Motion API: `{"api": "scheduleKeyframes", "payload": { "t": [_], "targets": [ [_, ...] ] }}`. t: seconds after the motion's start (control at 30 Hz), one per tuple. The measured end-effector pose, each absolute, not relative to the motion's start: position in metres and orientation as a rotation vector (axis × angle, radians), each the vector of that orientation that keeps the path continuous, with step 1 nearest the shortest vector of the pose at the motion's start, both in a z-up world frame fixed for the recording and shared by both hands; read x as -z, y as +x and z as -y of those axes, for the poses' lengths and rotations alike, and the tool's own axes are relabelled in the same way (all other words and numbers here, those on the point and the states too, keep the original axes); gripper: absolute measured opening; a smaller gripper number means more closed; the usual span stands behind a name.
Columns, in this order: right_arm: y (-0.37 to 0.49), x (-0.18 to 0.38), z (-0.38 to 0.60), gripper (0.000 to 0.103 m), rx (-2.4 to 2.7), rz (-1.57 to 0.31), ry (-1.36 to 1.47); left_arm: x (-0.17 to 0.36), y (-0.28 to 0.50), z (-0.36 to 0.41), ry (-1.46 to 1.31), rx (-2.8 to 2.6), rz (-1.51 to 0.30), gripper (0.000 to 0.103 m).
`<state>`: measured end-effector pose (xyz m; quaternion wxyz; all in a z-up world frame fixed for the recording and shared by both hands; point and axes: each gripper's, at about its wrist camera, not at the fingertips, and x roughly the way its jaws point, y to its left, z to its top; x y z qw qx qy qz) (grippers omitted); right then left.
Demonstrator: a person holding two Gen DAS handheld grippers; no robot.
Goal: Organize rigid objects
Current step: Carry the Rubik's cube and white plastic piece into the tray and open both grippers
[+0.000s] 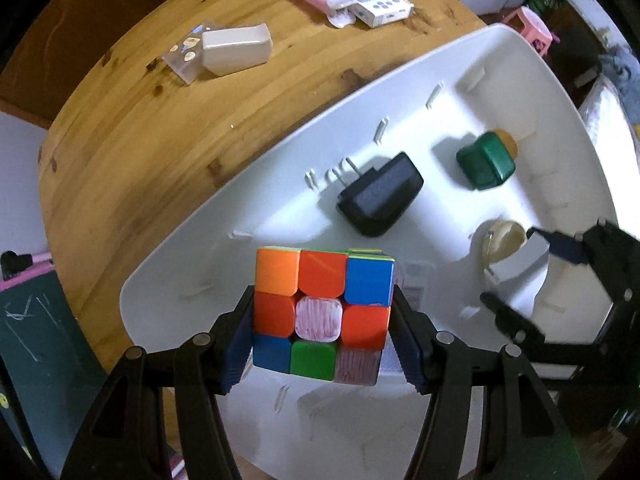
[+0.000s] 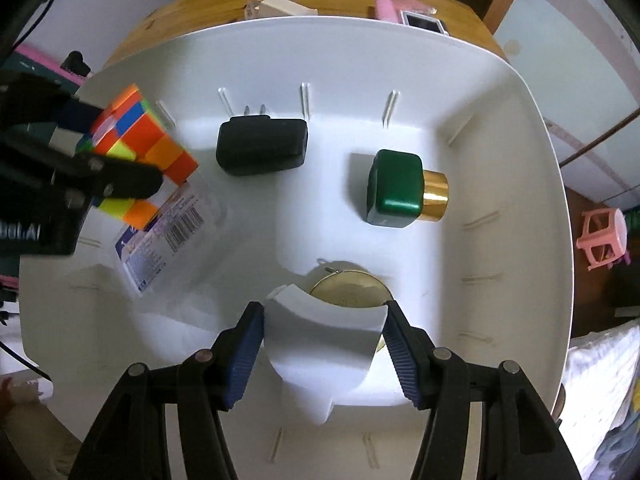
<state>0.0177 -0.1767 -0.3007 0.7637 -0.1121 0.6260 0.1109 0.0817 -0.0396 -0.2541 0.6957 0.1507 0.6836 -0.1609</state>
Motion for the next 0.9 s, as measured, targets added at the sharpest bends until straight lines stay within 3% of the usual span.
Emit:
{"api": "scheduleKeyframes", "payload": {
  "t": [0.57,0.6,0.7,0.9],
  "targets": [
    [0.015,0.276,0.188,0.061,-0.26,-1.306,-0.146,0.279,0.086,0.027,0.37,0.25,-1.539,0.065],
    [0.016,0.274,0.188,0.061,-0.26,-1.303,-0.139,0.279,0.085,0.027,0.37,0.256,-1.542,0.066],
    [0.018,0.268,0.189,0.061,-0.265,-1.292,-0.121,0.275,0.08,0.025,0.36,0.27,-1.564,0.088],
    [0.026,0.256,0.195,0.061,-0.278,-1.258,-0.089,0.257,0.06,0.039,0.369,0.286,-1.545,0.09]
  ]
}}
